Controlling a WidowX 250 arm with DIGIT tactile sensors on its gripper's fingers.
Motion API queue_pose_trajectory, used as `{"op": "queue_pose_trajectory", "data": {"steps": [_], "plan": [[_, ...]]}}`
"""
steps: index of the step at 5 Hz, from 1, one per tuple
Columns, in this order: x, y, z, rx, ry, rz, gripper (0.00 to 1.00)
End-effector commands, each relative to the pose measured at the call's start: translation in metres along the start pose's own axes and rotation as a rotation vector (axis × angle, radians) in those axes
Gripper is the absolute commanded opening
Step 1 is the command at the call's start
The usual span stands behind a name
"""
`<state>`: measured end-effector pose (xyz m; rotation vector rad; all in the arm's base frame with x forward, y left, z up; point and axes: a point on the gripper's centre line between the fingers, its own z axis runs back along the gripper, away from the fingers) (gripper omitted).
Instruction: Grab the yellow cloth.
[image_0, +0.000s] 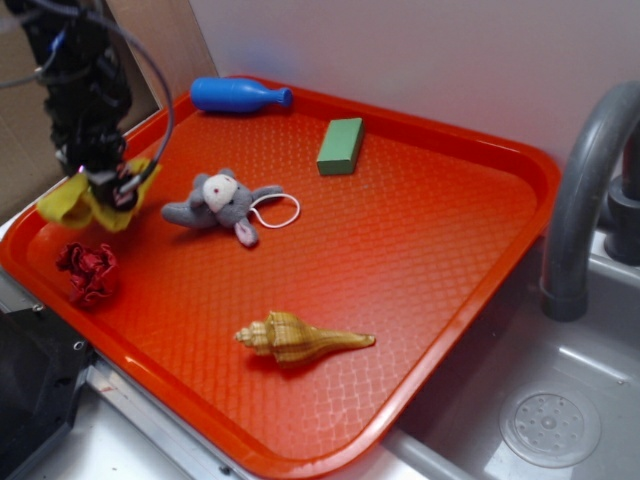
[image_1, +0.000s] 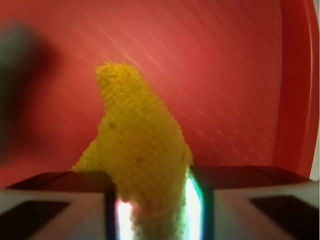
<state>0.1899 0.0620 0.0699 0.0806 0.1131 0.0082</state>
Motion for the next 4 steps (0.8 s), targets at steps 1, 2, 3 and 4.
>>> {"op": "queue_pose_trajectory", "data": {"steps": [1,2,3,4], "plan": [[0.014,-0.062,0.124,0.011,-0.233,0.026,0.00],[0.009,-0.077,0.175,0.038,-0.278,0.123,0.00],[0.000,-0.079,0.200,0.090,-0.331,0.312,0.00],[-0.003,-0.071,0.198,0.039,-0.288,0.319,0.00]]}}
